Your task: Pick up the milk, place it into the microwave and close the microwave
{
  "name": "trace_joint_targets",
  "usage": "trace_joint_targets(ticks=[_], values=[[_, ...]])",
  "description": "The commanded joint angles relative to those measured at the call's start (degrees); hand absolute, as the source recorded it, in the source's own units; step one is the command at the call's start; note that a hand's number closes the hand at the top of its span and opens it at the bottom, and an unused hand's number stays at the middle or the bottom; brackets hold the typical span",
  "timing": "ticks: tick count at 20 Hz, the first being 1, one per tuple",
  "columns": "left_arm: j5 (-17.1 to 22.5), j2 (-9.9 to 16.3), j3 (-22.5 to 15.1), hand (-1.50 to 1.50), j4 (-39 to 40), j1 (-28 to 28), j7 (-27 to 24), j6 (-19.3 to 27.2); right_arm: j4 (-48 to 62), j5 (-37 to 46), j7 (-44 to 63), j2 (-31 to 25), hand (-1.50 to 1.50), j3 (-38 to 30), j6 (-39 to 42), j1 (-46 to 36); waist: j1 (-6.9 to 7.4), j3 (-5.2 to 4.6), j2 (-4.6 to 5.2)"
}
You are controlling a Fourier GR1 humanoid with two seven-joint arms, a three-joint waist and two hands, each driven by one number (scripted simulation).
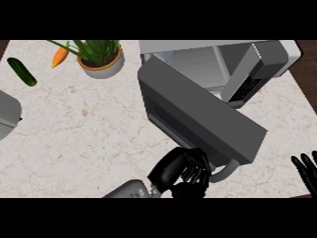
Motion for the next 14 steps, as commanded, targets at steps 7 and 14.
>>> trace_joint_targets(ticks=[7,14], values=[[9.88,-1.85,0.03,1.50,1.49,-9.68,-2.48,11.80,-8.32,-5.15,5.86,-1.58,-1.50,1.09,0.03,1.05,-3.24,-0.17,0.72],[16.31,-1.88,3.49,1.50,7.11,-18.20,-3.52,14.07,-11.08,-7.03,9.53,-3.38,-1.50,0.56,-0.83,1.16,-4.20,-0.04,1.51]])
